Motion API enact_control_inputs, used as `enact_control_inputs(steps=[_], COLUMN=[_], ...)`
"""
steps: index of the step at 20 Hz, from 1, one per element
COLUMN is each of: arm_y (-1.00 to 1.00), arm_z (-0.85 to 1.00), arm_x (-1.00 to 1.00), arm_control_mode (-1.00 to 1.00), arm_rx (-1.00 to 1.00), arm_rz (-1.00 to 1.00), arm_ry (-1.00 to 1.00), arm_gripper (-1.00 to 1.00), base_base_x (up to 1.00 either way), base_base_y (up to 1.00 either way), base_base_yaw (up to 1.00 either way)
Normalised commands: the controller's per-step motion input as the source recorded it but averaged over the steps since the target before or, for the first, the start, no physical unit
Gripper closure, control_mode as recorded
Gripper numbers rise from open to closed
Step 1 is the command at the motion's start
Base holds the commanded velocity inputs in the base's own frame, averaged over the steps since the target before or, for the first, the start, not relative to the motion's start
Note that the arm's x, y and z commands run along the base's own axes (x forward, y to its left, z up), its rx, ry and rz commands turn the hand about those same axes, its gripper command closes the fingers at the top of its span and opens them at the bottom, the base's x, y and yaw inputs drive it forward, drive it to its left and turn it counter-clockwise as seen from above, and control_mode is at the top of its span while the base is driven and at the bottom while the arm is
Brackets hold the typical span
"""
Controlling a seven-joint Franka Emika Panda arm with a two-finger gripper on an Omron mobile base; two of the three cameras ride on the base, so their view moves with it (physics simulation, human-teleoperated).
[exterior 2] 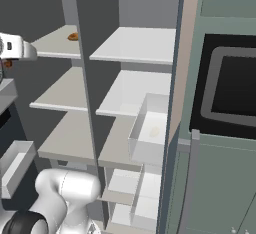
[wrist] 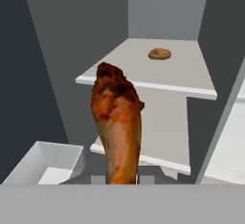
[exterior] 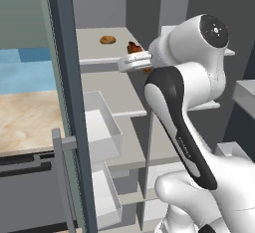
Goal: There's a chicken drumstick in the fridge that needs to be moved to the freezer for freezing. Pick up the chicken drumstick from the fridge, place it on any shelf in the freezer, and close the fridge and freezer doors when done.
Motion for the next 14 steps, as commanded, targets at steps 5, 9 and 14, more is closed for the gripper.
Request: enact_control_inputs(steps=[5, 9, 14], arm_y=[0.15, 0.16, 0.05], arm_z=[0.0, 0.0, -0.01], arm_x=[0.38, 0.5, 0.54], arm_control_mode=[-1.0, -1.0, -1.0], arm_rx=[0.02, 0.0, 0.0], arm_rz=[0.0, 0.0, 0.0], arm_ry=[-0.05, 0.0, 0.0], arm_gripper=[1.0, 1.0, 1.0], base_base_x=[0.0, 0.0, 0.0], base_base_y=[0.0, 0.0, 0.0], base_base_yaw=[0.0, 0.0, 0.0])
